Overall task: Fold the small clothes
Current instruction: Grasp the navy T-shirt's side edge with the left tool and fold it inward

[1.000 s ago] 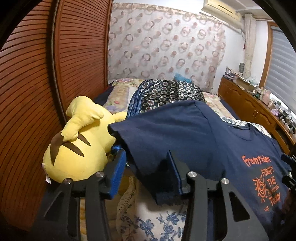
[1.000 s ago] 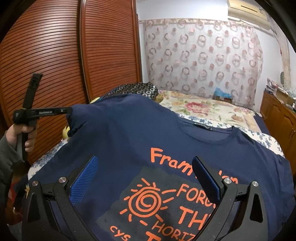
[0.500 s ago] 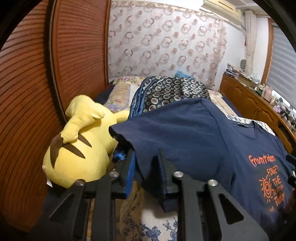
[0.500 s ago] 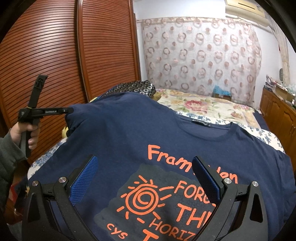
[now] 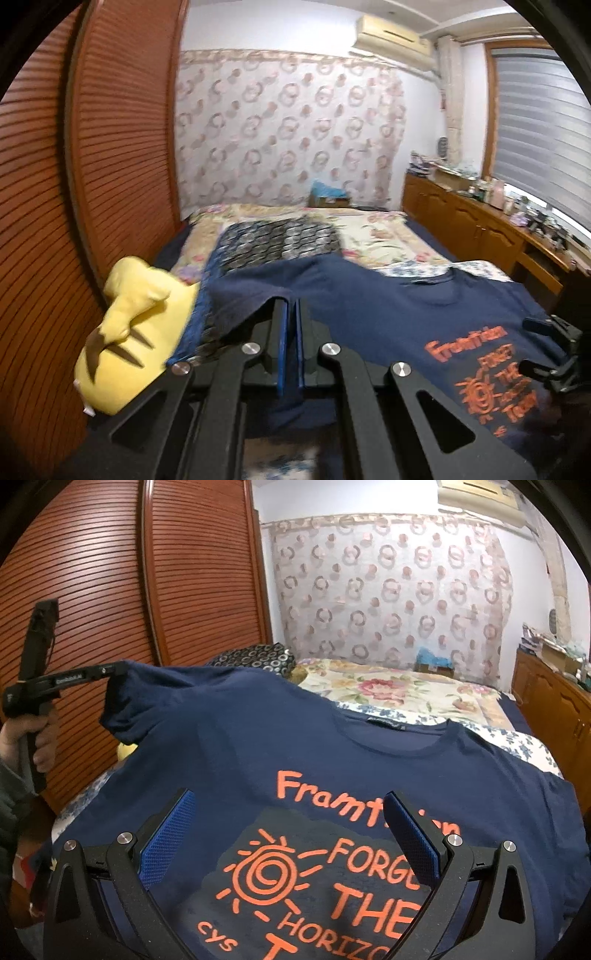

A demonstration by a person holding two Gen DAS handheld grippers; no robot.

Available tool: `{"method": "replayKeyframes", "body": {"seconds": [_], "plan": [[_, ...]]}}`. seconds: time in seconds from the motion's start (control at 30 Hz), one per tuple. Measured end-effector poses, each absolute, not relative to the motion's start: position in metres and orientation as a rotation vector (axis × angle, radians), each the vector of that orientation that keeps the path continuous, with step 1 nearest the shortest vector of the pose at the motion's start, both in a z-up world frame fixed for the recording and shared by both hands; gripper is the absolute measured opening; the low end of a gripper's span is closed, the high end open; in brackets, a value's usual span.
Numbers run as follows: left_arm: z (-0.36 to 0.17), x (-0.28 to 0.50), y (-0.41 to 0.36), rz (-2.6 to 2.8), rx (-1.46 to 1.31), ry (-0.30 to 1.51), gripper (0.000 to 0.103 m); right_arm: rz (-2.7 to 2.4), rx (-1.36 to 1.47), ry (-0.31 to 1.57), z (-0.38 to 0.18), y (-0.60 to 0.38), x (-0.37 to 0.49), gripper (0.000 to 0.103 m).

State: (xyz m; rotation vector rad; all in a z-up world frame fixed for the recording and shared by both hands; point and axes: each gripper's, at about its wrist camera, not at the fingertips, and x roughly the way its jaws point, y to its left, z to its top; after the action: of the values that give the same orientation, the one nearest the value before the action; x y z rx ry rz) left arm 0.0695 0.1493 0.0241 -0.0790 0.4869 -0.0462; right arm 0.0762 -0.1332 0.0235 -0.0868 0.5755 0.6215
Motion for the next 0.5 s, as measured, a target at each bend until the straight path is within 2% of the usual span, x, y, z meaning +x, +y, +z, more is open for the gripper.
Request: {"method": "replayKeyframes", "body": {"seconds": [0.37,0.5], "plan": [[0.044,0.094,0.073,-0.184,0.012,0.521,0.001,0.564,-0.042,0.568,0.029,-0.165,0.085,0.103],[0.045,0.090,0.058,-0.228,0.017,0.527,0.016,0.557,-0.039,0.572,0.027,-0.170,0.086,0.103]]}}
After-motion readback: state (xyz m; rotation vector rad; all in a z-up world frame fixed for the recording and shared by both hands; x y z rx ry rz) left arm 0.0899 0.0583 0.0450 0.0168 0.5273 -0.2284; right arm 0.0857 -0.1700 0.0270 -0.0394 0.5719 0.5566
